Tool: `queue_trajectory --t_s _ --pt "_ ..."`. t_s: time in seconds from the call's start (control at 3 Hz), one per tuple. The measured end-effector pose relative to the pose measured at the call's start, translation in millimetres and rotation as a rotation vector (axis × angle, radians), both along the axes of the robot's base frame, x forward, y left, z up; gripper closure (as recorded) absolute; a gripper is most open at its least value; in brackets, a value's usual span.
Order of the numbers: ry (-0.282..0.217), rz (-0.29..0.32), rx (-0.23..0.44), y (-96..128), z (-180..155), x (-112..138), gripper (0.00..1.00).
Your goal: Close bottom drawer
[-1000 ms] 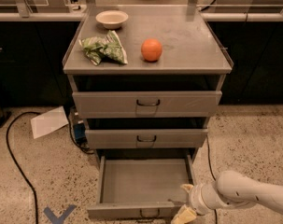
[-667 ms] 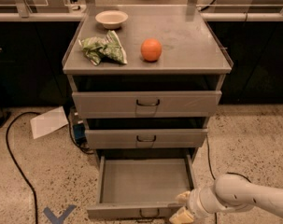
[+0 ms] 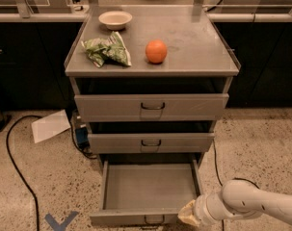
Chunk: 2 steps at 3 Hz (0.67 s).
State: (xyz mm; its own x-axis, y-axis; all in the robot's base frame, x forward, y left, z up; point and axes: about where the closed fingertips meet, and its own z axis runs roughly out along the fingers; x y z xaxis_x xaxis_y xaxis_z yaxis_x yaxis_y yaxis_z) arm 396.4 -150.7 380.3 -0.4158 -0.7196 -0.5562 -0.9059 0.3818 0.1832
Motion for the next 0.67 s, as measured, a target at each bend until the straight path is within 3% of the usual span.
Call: queue_trajectory --t_s 0.33,0.67 --pt "0.005 -0.026 -0.014 -2.4 -4.9 -2.3 1.00" --pt "0.010 -0.064 0.031 -10.3 -28.4 -1.1 1.00"
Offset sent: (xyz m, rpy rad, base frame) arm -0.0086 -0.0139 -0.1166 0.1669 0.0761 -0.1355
